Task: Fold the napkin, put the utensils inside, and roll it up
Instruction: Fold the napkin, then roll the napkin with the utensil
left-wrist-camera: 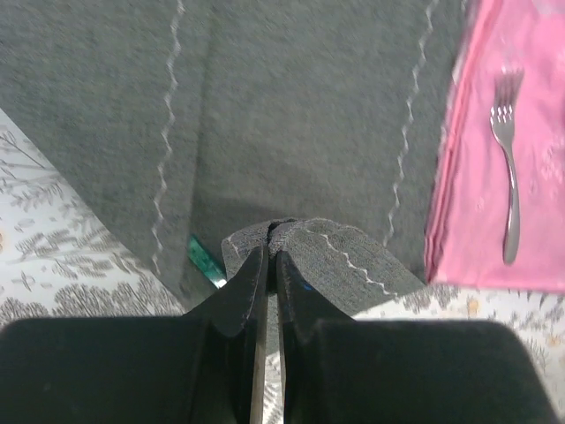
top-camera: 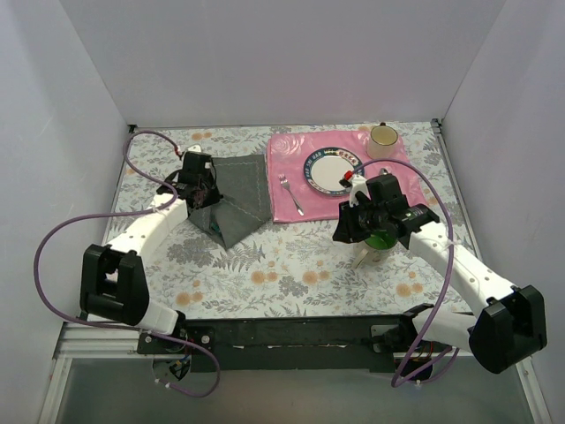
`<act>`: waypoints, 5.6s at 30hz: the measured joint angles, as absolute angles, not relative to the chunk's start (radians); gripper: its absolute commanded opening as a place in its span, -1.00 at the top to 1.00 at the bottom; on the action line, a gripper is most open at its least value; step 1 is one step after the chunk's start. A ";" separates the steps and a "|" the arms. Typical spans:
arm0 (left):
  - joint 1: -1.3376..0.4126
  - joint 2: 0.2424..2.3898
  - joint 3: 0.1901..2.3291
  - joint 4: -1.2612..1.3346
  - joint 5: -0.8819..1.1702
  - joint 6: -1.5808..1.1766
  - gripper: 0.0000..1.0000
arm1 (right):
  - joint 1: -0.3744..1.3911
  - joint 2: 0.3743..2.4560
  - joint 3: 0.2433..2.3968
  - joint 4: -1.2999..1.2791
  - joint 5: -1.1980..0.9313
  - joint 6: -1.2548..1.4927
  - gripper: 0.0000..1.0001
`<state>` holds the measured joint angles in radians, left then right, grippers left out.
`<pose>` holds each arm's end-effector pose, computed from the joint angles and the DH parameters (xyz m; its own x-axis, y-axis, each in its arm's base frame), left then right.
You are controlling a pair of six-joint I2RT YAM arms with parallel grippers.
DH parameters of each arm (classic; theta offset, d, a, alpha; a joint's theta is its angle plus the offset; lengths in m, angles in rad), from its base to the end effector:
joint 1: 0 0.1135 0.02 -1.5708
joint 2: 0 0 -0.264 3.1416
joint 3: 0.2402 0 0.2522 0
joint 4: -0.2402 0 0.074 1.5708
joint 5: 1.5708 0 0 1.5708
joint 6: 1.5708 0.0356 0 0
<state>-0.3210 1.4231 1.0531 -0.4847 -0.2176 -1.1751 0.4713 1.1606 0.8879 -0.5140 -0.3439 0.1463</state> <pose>0.2896 -0.0882 0.2599 -0.4361 -0.8045 -0.4033 -0.5936 0.5940 -0.5429 0.2108 0.1209 0.2713 -0.7173 -0.2115 -0.6638 -0.5408 0.7698 0.3391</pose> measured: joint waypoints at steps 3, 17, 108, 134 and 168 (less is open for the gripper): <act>-0.237 1.467 1.071 -0.455 -0.173 -1.159 1.00 | 0.471 1.165 0.888 -0.514 -0.344 0.146 0.46; -0.128 1.511 1.139 -0.426 -0.094 -1.142 1.00 | 0.471 1.173 0.888 -0.514 -0.345 0.146 0.46; 0.108 1.753 1.198 -0.304 0.016 -1.158 0.74 | 0.715 2.221 1.778 -0.146 -0.470 0.372 0.49; 0.116 1.736 1.171 -0.263 0.046 -1.268 0.70 | 0.714 2.378 1.909 -0.193 -0.409 0.295 0.38; 0.154 1.795 1.222 -0.334 -0.051 -1.195 0.44 | 0.735 2.402 1.995 -0.226 -0.362 0.297 0.26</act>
<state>0.1543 1.7954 1.2224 -0.3340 -0.0513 -1.1950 0.7353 2.4020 1.9953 -0.2256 -0.3618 0.2966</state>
